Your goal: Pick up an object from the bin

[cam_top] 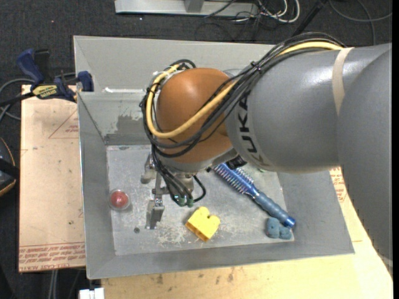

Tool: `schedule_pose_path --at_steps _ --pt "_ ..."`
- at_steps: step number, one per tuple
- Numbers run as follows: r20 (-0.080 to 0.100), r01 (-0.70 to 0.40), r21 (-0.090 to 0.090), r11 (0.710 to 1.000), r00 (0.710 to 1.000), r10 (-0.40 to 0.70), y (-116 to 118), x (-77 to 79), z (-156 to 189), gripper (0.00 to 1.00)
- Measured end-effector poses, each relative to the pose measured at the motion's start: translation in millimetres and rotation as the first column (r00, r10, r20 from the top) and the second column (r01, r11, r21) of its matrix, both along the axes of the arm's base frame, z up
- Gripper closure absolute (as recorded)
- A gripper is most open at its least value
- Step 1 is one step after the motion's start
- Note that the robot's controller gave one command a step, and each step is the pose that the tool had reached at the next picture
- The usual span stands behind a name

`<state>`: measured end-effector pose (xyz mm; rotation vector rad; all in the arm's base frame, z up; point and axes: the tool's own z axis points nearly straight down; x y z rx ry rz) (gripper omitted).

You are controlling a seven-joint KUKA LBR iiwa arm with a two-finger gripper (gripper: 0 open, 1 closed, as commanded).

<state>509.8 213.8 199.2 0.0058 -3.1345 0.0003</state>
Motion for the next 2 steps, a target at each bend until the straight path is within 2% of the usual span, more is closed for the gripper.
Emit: schedule_pose_path --at_steps 1,2 --pt "0.012 -0.099 0.003 0.995 0.995 0.099 39 48.5 -128 0.0" --pt "0.011 0.133 0.004 0.991 0.991 -0.133 39 65.4 -98 0.0"
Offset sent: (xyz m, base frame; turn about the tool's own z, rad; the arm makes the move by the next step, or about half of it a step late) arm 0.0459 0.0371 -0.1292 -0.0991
